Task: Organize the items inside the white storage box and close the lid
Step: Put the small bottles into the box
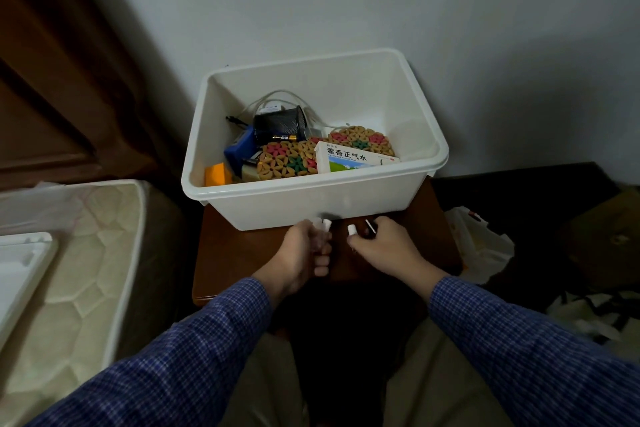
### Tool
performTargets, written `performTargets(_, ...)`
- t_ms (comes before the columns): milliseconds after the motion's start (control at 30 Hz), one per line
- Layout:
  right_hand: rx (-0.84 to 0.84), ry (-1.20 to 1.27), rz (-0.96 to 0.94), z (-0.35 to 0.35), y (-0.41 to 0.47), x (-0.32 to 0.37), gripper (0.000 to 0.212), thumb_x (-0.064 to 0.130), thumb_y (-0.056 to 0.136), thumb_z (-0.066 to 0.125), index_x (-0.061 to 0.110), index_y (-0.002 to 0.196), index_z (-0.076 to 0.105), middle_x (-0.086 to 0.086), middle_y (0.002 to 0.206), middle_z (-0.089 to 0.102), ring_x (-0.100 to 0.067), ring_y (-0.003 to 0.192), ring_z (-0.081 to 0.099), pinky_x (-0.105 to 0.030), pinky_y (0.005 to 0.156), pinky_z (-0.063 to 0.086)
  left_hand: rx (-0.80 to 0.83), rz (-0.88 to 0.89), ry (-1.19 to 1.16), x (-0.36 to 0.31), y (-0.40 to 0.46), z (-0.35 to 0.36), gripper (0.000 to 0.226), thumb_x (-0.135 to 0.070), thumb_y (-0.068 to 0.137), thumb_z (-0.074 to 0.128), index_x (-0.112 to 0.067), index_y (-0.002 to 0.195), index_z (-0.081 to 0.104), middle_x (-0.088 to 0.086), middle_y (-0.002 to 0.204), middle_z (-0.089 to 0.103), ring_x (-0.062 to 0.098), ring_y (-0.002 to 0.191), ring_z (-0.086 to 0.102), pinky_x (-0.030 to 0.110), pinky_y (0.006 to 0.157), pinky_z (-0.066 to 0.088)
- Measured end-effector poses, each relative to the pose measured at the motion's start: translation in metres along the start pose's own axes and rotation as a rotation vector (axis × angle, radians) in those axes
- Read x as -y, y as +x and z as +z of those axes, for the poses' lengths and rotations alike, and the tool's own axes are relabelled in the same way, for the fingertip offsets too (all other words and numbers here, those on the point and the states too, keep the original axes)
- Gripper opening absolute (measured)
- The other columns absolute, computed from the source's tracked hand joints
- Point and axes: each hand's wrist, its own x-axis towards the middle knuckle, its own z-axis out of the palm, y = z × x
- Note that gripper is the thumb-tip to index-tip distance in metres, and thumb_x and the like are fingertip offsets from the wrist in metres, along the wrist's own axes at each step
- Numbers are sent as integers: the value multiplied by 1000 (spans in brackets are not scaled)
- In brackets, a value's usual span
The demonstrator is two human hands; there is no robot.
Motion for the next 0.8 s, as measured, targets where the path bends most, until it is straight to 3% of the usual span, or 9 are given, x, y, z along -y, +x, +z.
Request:
performTargets(100,-59,-357,-45,9,-4,12,36,53,83,65,20,96,60,1,94,65,-21,86,65,-37,74,56,130,-34,-205,-4,-9,-6,27,-25,74,32,-8,81,52,3,63,34,15,52,21,23,45,19)
performTargets(167,-80,-404,-35,11,-5,20,30,48,88,61,19,97,61,0,96,66,-23,88,65,-36,75,56,170,-39,-243,-6,-15,-9,34,-27,74,32,-6,86,56,3,66,35,15,54,23,22,46,21)
performTargets(300,-15,57,-22,5,-13,29,18,36,81,69,18,82,71,2,82,72,-17,81,68,-34,77,56,189,-16,-230,-7,-25,-17,38,-28,76,31,-6,92,59,4,69,41,17,57,31,26,54,23)
performTargets(367,39,344,-72,-4,-30,36,16,29,79,74,21,65,71,7,69,72,-6,72,67,-20,69,51,208,-2,-238,-6,-30,-17,36,-27,79,30,-7,94,56,7,72,44,18,59,35,29,57,26)
performTargets(433,93,417,-164,-10,-47,43,25,27,80,77,24,56,70,7,63,71,0,64,67,-7,60,44,249,7,-243,-3,-35,-12,40,-27,83,27,-7,100,56,9,75,51,19,61,36,30,59,28)
performTargets(467,121,415,-194,-11,-55,47,23,26,80,78,24,58,72,4,64,73,-1,66,69,-6,61,45,270,11,-241,-2,-38,-8,44,-28,85,25,-6,104,58,10,74,53,18,61,37,30,59,29)
performTargets(600,145,292,-238,-14,-73,62,10,24,81,79,14,79,78,-3,71,76,-14,74,74,-32,83,57,290,14,-270,-3,-46,10,54,-42,95,23,-8,116,60,8,84,55,16,64,40,29,63,33)
performTargets(700,73,164,-266,-16,-80,66,14,31,77,82,17,77,77,1,68,74,-12,72,73,-38,82,59,301,-29,-381,-2,-52,18,78,-68,96,24,-9,135,56,12,112,55,19,81,40,34,88,33)
performTargets(800,-4,63,-261,-16,-86,68,17,38,72,83,24,78,74,10,67,73,-6,69,71,-38,77,60,326,-42,-437,1,-59,21,72,-73,92,29,-13,125,52,9,102,56,19,85,43,35,101,30)
